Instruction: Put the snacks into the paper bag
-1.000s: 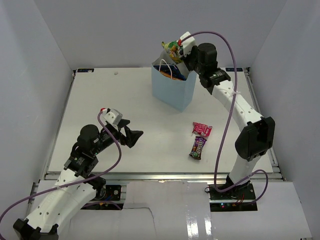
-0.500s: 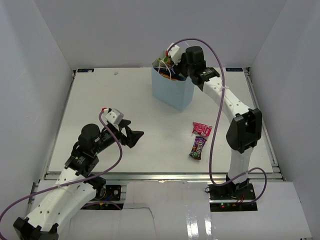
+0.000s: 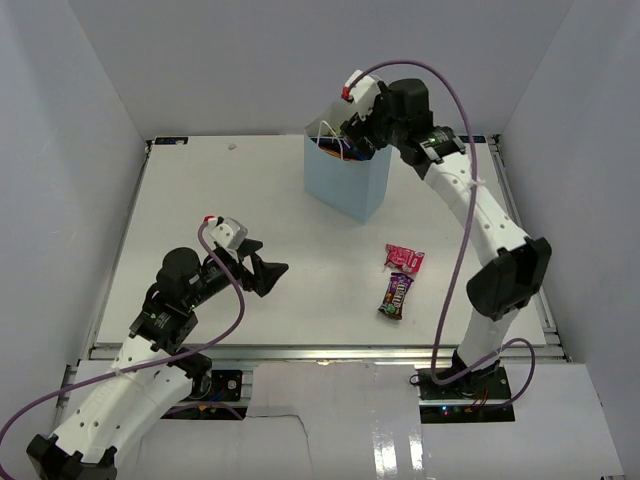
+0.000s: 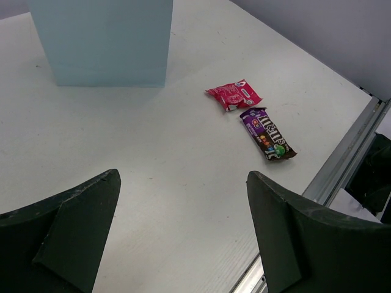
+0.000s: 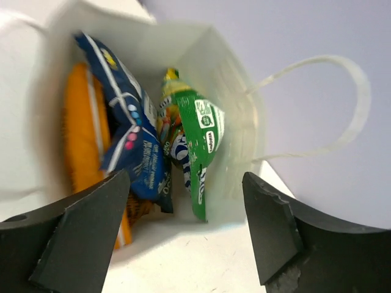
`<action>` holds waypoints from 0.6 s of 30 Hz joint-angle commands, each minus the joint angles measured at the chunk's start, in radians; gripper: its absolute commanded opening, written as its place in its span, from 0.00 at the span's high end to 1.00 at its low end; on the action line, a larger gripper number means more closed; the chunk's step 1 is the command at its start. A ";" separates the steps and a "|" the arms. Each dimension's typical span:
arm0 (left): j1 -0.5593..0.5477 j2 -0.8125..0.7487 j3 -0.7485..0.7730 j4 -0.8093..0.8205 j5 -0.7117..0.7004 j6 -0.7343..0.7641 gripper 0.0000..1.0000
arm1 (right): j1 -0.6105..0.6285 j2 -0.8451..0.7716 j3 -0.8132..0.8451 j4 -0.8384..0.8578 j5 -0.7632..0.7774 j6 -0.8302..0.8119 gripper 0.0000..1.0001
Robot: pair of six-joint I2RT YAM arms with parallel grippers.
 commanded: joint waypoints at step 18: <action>0.002 -0.017 -0.006 0.012 0.006 0.002 0.02 | -0.097 -0.935 -1.296 0.252 -0.046 0.650 0.02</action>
